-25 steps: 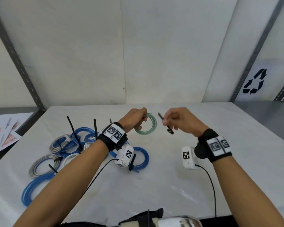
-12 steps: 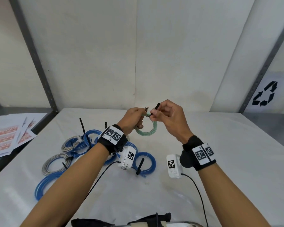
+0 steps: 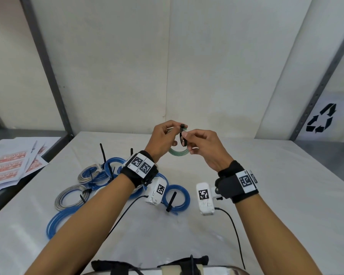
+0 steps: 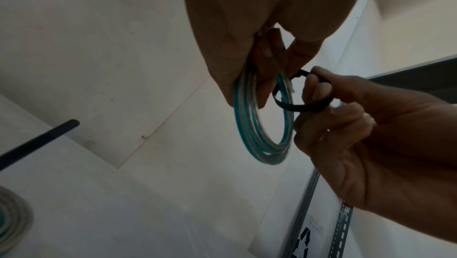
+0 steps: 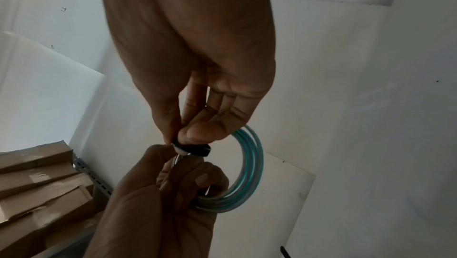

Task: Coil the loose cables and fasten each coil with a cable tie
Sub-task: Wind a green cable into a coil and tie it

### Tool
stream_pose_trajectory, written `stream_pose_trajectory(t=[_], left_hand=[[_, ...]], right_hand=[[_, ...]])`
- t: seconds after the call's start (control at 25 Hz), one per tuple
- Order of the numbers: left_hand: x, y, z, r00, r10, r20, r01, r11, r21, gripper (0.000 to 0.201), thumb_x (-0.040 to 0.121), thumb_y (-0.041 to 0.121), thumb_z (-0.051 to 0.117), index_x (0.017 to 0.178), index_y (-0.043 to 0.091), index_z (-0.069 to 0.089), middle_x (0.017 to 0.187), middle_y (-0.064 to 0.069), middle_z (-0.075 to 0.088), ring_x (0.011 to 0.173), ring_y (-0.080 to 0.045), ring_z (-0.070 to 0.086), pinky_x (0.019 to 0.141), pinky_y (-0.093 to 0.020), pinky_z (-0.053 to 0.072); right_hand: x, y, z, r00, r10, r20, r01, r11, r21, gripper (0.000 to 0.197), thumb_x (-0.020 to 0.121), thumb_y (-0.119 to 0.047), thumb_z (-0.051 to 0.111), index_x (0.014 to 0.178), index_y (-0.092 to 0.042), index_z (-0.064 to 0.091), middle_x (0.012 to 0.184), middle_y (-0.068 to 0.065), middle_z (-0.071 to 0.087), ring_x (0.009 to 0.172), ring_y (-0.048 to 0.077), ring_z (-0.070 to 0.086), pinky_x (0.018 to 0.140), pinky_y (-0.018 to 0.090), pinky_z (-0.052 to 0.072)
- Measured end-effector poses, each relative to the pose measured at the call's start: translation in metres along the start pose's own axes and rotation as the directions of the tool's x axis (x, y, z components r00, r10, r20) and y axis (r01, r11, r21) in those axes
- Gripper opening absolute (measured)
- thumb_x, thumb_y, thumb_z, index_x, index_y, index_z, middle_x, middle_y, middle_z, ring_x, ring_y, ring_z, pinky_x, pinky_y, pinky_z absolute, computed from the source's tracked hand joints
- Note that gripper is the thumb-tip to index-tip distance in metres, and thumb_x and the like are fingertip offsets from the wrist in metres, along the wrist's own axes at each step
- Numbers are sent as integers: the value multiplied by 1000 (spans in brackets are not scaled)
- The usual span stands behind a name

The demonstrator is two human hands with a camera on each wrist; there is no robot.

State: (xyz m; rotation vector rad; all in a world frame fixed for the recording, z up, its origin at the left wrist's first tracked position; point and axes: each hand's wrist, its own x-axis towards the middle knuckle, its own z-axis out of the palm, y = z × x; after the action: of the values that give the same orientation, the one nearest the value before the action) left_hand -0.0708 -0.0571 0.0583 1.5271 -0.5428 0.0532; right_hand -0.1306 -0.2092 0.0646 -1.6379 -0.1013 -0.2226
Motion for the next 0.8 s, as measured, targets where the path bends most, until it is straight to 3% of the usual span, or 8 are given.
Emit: stream_pose_trajectory(t=[0.32,0.52,0.68,0.8], left_hand=[[0,-2,-4,1000,22,-4,-22,1000,-17,22,101,6,51,98,9,74,99,-6,72,57,-1,54,63,-31,47],[-2,-4,-4,998,65,-11,-64,998,29,19,101,6,52,100,5,72,95,-10,73,63,-7,56,61,-32,48],[-4,-7,-6,984,170,55,-177,970,164,15,101,9,53,97,5,68,77,-8,68,67,-22,53,62,-35,44],[-2,-10,-7,983,157,94,-171,972,164,14,100,12,54,94,8,66,81,-17,67,69,-25,54,63,-37,44]], right_hand=[[0,-4,5,1000,25,-5,-24,996,91,22,97,-17,66,98,4,72,81,13,66,60,15,56,62,25,51],[-1,-4,6,999,36,-9,-35,989,145,18,98,-18,66,92,-1,72,81,13,65,59,15,55,61,23,51],[4,-2,11,989,47,-143,-18,980,200,28,95,-17,70,110,6,67,81,16,65,56,13,56,59,22,52],[8,-1,11,977,28,-209,6,987,158,32,93,-17,72,120,-1,65,84,16,68,57,11,58,62,23,51]])
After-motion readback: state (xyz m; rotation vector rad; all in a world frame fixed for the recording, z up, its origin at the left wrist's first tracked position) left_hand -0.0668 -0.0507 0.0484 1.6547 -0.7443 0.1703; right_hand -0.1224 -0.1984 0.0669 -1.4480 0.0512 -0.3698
